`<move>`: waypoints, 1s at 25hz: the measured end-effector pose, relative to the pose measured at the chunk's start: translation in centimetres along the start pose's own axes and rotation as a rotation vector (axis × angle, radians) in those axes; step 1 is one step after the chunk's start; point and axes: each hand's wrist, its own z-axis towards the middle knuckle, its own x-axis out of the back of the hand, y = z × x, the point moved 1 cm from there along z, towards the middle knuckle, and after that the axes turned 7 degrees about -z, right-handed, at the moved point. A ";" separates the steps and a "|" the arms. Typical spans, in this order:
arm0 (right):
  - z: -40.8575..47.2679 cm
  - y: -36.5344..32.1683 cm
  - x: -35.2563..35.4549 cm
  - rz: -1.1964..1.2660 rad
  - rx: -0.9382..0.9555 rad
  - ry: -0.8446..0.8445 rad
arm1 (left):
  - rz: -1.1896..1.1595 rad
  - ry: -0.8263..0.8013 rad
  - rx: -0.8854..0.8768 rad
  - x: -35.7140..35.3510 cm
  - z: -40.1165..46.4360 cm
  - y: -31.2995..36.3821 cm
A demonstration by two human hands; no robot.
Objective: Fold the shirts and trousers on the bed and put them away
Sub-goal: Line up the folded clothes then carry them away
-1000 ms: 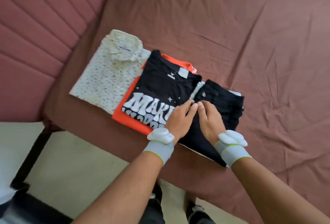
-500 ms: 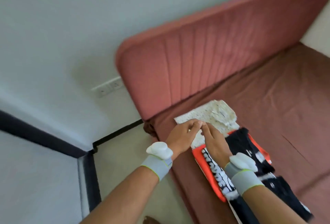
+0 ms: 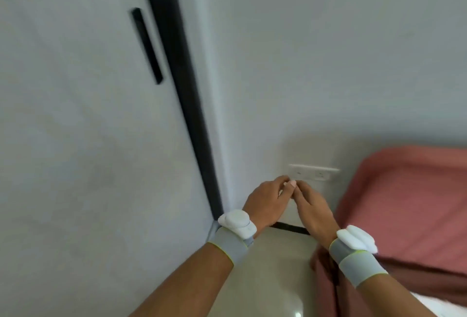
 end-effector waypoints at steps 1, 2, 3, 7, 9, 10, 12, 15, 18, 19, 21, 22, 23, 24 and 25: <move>1.9 -2.4 -2.2 0.001 0.053 -0.050 | 0.021 0.080 0.028 3.3 0.0 -1.1; 3.4 -4.6 -3.9 0.006 0.101 -0.083 | 0.048 0.144 0.042 6.0 0.1 -1.9; 4.9 -7.0 -5.8 0.017 0.156 -0.128 | 0.079 0.212 0.060 9.0 -0.1 -2.7; 9.2 -14.9 -11.4 0.061 0.347 -0.279 | 0.212 0.378 0.105 18.6 -0.7 -4.2; 11.8 -18.2 -13.1 0.101 0.420 -0.311 | 0.339 0.424 0.113 22.7 0.2 -4.3; 14.0 -20.1 -13.6 0.128 0.470 -0.327 | 0.432 0.461 0.108 25.1 1.8 -3.9; 18.3 -22.4 -14.2 0.151 0.535 -0.355 | 0.649 0.493 0.073 28.9 5.1 -3.3; 23.9 -24.8 -14.8 0.127 0.585 -0.354 | 1.008 0.411 0.092 33.2 9.6 -2.5; 27.1 -26.6 -15.7 0.150 0.634 -0.357 | 1.296 0.326 0.158 36.5 13.0 -1.3; 27.8 -27.1 -16.1 0.178 0.653 -0.375 | 1.374 0.296 0.176 37.2 13.8 -0.9; 29.3 -28.1 -17.2 0.238 0.675 -0.443 | 1.515 0.228 0.230 38.3 15.3 -0.8; 29.6 -28.3 -17.9 0.266 0.665 -0.462 | 1.570 0.187 0.244 38.6 15.5 -0.7; 29.7 -28.5 -18.5 0.288 0.652 -0.461 | 1.609 0.159 0.241 38.8 15.5 -0.8; 29.7 -28.6 -19.1 0.304 0.636 -0.444 | 1.636 0.149 0.214 38.9 15.4 -1.1; 29.8 -28.7 -19.5 0.319 0.616 -0.422 | 1.654 0.153 0.173 38.9 15.3 -1.4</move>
